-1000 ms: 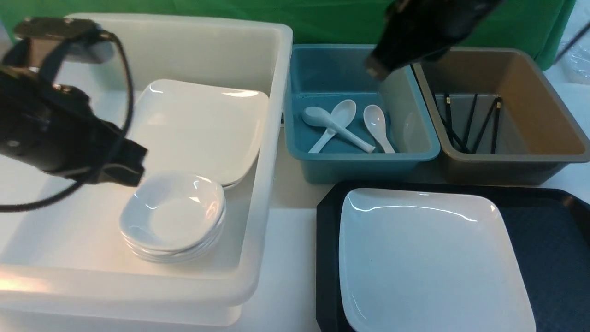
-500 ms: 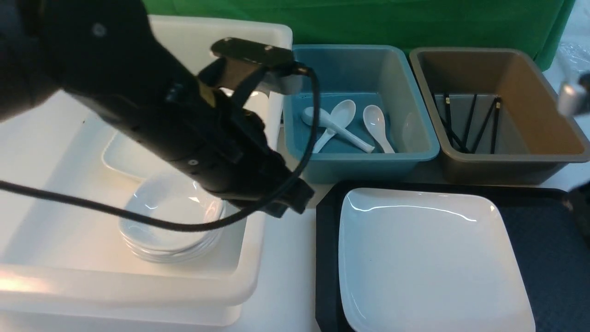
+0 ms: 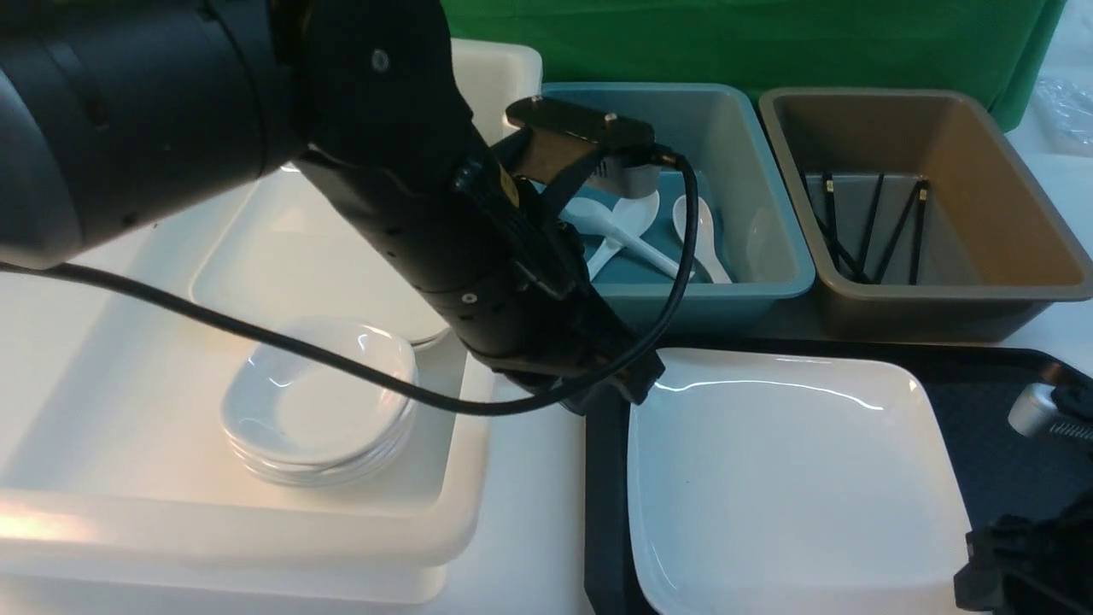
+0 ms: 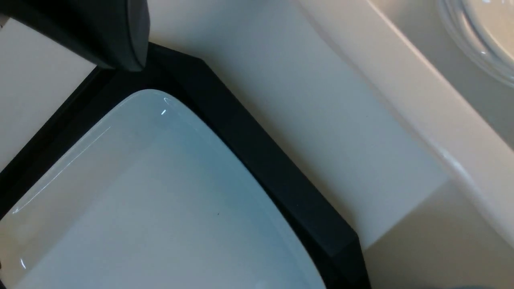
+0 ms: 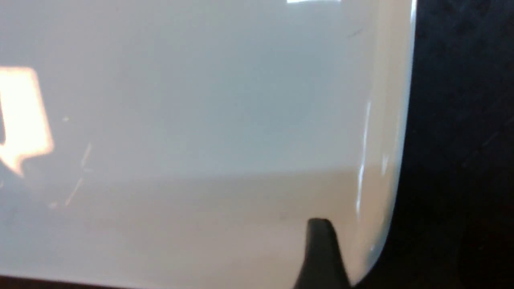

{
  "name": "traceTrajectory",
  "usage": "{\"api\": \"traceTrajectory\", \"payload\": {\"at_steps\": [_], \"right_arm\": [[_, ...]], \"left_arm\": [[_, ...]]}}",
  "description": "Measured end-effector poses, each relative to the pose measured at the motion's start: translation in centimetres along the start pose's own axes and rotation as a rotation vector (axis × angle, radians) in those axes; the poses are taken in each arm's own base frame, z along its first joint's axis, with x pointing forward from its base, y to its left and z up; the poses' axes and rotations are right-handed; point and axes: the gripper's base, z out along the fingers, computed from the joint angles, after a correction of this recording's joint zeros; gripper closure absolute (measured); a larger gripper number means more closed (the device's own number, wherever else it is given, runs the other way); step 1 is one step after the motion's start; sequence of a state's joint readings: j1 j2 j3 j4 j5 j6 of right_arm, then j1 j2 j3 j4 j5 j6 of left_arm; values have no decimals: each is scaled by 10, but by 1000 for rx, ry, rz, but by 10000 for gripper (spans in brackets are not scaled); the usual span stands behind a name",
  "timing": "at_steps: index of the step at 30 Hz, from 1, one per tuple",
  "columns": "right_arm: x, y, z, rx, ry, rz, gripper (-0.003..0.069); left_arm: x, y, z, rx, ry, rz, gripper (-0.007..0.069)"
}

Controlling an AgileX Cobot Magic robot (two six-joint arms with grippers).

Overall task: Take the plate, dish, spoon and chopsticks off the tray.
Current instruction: Use the right arm to grab a plate from the dinner plate

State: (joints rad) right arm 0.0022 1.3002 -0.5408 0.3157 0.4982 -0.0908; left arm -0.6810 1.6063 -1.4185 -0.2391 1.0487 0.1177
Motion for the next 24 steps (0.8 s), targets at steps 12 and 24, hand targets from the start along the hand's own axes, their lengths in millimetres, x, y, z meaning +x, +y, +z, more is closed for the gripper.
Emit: {"api": "traceTrajectory", "payload": {"at_steps": [12,24], "right_arm": [[-5,-3,23,0,26,65,144],[-11,-2,34,-25,41,112,416]], "left_arm": [[1,0,0,1,10,-2,622],[1,0,0,1,12,-2,622]]}}
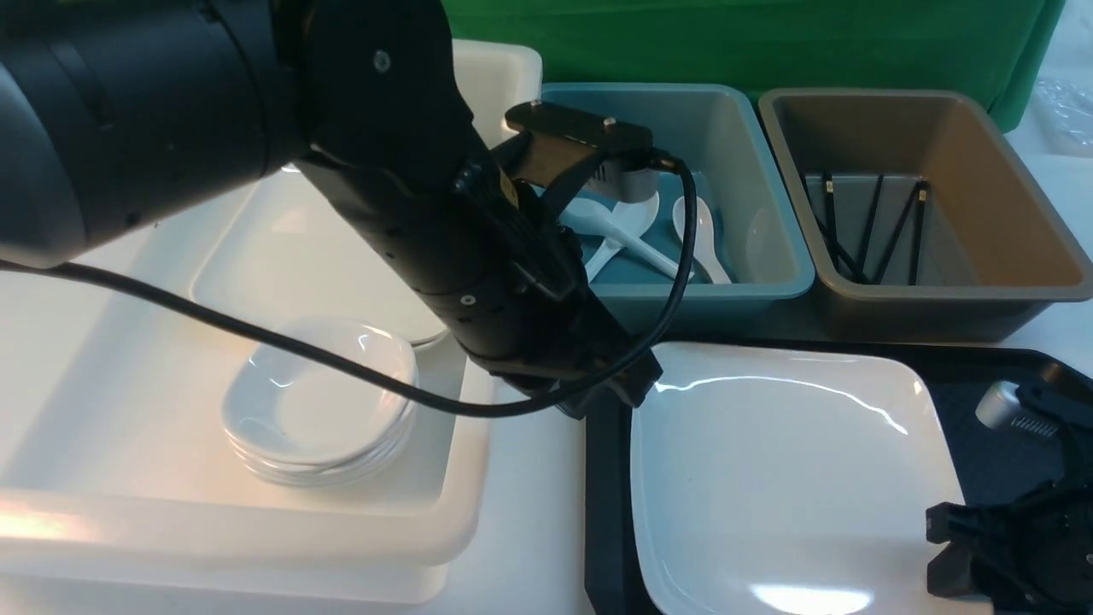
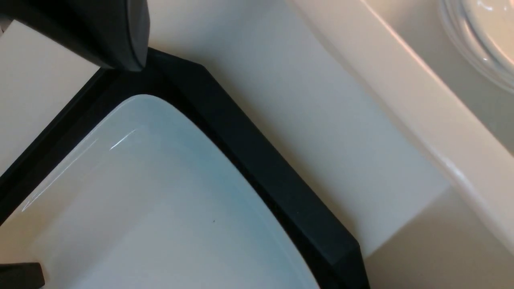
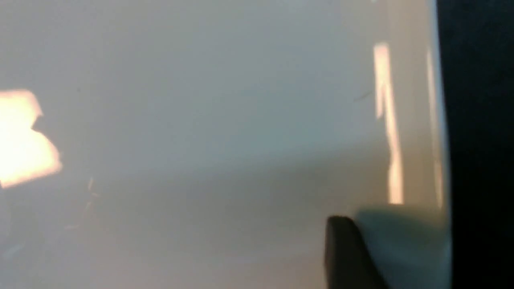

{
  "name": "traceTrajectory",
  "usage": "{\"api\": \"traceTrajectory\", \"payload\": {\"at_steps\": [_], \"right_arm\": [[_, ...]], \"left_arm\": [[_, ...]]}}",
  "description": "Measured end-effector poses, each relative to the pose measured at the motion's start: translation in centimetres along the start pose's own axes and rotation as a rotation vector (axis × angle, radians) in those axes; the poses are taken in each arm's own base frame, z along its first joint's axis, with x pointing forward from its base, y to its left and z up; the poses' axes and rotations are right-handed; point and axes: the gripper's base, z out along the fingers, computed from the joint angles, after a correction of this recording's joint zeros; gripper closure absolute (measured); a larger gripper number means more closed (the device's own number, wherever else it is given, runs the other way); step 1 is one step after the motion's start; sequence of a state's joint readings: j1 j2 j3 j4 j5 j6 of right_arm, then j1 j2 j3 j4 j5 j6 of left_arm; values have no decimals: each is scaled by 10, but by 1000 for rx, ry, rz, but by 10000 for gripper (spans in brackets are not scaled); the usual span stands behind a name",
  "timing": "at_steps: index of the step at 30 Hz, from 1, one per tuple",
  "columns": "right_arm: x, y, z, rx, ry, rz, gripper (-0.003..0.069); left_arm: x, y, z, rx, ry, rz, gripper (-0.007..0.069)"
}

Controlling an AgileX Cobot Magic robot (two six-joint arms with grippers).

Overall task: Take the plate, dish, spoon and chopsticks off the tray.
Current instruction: Use the right arm to grab a plate from the dinner plate

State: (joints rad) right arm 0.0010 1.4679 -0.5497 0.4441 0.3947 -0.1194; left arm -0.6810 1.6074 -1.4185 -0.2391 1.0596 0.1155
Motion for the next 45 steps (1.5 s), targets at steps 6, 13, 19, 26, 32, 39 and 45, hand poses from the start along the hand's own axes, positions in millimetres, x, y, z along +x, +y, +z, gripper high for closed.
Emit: {"api": "traceTrajectory", "payload": {"at_steps": [6,13,19,26,32,39,45], "right_arm": [[-2,0,-1,-10,-8,-12,456],[8,3,-14,-28,24,-59,464],[20,10,-53,-68,-78,-124,549],[32,15,-84,-108,-208,-151,593],[33,15,-86,-112,-214,-131,595],[23,23,-104,-123,-226,-150,603],[13,31,-124,-125,-252,-190,603]], "left_arm": [[0,0,0,1,5,0,622],[1,3,0,-28,16,16,622],[2,4,0,-45,24,26,622],[1,5,0,-56,9,31,622],[-1,6,0,-71,-6,32,622],[1,25,-11,-213,-26,-39,622],[5,42,-46,-251,-136,-110,622]]}}
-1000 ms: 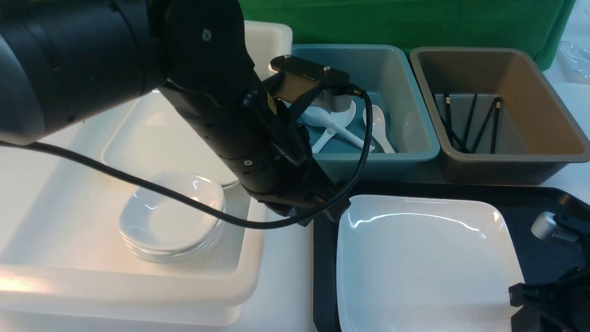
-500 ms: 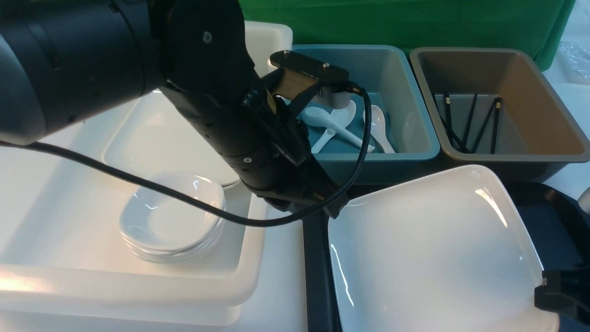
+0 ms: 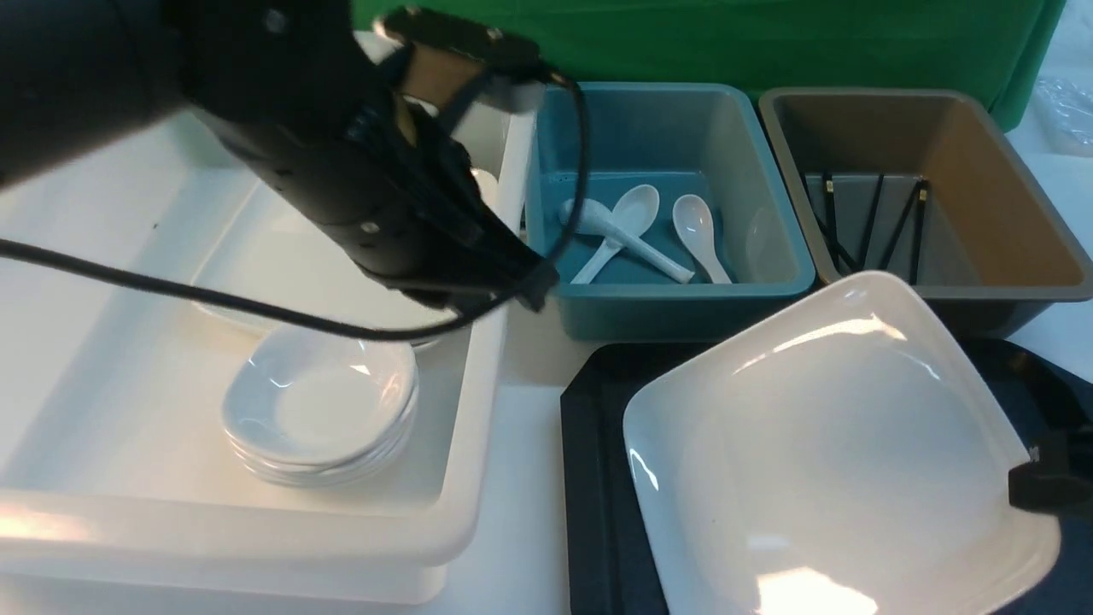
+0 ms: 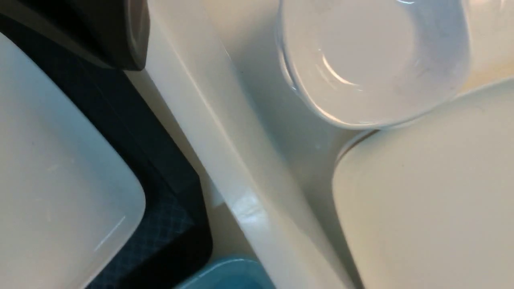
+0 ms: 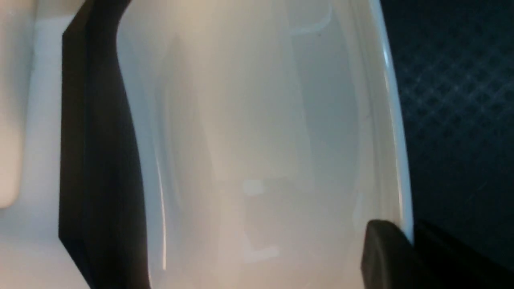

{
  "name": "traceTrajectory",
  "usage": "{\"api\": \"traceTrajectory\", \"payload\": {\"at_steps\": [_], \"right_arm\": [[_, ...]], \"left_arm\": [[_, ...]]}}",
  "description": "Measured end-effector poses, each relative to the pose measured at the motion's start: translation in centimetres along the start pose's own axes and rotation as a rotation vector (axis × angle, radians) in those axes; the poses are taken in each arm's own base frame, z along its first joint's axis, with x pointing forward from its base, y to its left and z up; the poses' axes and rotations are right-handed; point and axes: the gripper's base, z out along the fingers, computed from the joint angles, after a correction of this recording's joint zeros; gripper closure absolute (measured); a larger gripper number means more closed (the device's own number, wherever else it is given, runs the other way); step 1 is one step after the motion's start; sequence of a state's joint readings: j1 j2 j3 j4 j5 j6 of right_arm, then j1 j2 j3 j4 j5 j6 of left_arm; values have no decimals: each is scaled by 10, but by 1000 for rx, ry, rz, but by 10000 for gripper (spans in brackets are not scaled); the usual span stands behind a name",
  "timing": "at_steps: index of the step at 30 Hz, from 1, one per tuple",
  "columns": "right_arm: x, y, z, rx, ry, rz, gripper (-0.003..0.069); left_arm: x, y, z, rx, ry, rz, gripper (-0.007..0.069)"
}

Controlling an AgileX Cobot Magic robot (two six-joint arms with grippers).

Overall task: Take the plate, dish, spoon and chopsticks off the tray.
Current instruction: Use the right arm to grab a plate from the dinner plate, then use the right arm to put the plate into the large storage box on the left

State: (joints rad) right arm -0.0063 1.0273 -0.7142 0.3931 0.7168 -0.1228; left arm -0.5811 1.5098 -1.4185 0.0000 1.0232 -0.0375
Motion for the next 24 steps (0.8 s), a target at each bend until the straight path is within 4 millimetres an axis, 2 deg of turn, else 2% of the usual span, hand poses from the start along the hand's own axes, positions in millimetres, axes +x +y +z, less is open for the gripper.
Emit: {"api": "traceTrajectory", "payload": {"at_steps": [7,11,17,20,24], "right_arm": [[-12,7,-15,-10,-16,-28,603],[-18,11,-24,-17,-26,-42,603],[-34,21,-46,-34,-72,-74,603],[-50,32,-68,-66,-161,-91,603],[-66,44,-84,-131,-240,-83,603]], "left_arm": [[2,23,-27,-38,-74,-73,622],[4,34,-35,-60,-98,-106,622],[7,56,-43,-102,-116,-168,622],[10,67,-50,-127,-128,-202,622],[14,76,-61,-150,-151,-231,622]]}}
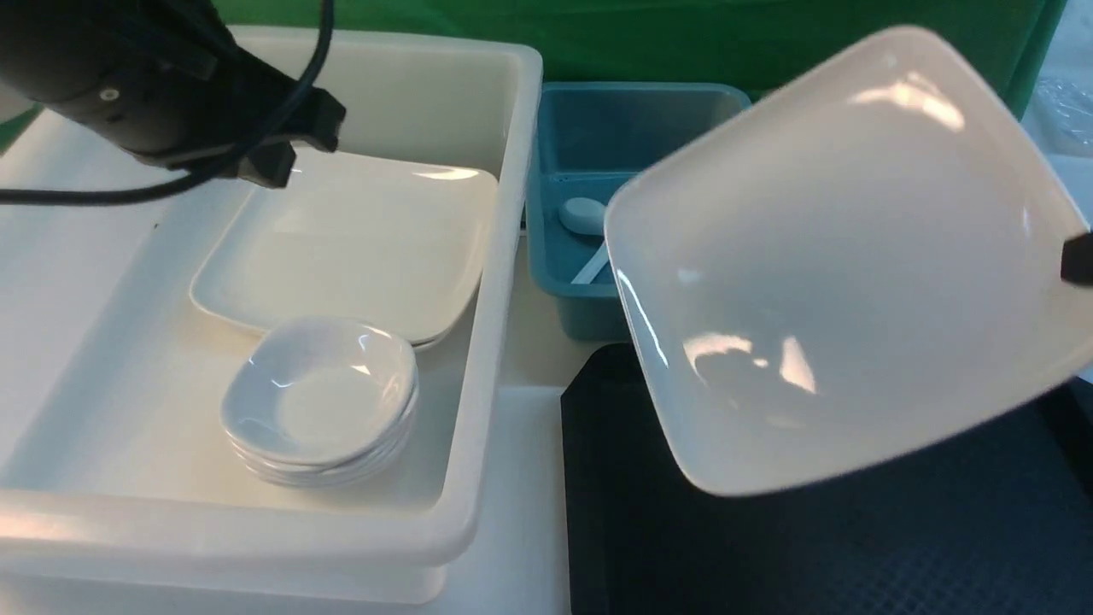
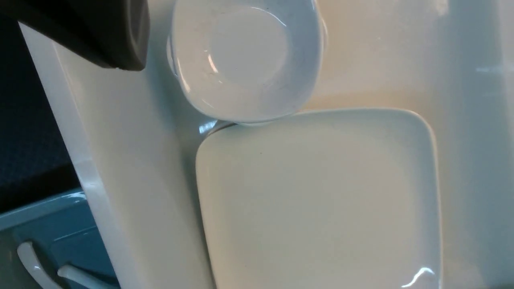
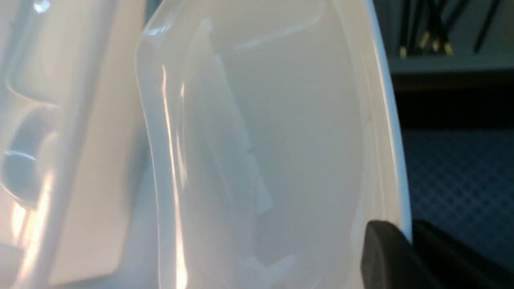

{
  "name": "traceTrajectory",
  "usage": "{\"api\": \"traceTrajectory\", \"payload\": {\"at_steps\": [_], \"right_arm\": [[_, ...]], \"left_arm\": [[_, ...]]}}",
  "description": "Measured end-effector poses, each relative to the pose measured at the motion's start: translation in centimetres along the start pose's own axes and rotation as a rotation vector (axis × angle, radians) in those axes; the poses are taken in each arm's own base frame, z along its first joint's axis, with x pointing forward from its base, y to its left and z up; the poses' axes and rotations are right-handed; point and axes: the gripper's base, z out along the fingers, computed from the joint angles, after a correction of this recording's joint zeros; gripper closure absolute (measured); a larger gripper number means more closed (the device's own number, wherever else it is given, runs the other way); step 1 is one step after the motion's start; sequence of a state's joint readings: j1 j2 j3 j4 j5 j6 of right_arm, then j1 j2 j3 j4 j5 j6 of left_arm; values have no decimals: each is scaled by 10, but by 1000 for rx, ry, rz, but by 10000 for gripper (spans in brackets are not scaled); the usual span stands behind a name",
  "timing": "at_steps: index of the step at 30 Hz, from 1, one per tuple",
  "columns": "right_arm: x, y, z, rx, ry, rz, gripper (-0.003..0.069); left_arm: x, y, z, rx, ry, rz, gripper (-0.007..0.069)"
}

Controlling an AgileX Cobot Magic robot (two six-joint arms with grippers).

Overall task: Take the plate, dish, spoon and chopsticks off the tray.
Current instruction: Use the right arm to put the plate into the large storage box on the left

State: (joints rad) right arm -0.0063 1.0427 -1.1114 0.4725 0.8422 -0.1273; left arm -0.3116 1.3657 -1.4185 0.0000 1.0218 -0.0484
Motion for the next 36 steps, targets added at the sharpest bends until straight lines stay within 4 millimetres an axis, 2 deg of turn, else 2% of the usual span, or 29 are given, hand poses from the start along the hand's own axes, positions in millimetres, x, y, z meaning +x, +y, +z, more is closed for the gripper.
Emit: {"api": "traceTrajectory", "payload": {"at_steps": [1,3,5,6,7,8,13,15,16,17,24,31,36], "right_arm": [[-16,8,-2,-55,-44,3,603],[-27,13,1,-101,-64,10,603],[-37,20,9,-145,-77,12,603],[-48,29,20,-185,-94,11,603],[-50,31,24,-193,-90,7,603],[-58,43,40,-222,-101,-4,603],[-70,81,91,-300,-115,-1,603],[-75,102,120,-331,-138,24,603],[-75,102,120,-331,-138,24,603],[-78,115,141,-346,-157,58,603],[-75,155,209,-395,-194,189,603],[-56,169,264,-386,-165,283,603],[-37,175,290,-374,-142,312,603]], "left_arm": [[1,8,-8,-17,-21,-22,622],[1,15,-17,-34,-43,-42,622],[2,21,-23,-47,-60,-58,622],[4,28,-34,-61,-81,-89,622],[4,29,-35,-64,-84,-92,622],[7,37,-46,-85,-107,-121,622],[16,54,-73,-141,-163,-190,622],[21,60,-85,-171,-183,-221,622],[22,60,-86,-171,-185,-221,622],[25,63,-95,-188,-207,-237,622],[35,64,-116,-215,-248,-259,622],[37,64,-117,-216,-230,-260,622],[37,64,-117,-220,-229,-259,622]]}}
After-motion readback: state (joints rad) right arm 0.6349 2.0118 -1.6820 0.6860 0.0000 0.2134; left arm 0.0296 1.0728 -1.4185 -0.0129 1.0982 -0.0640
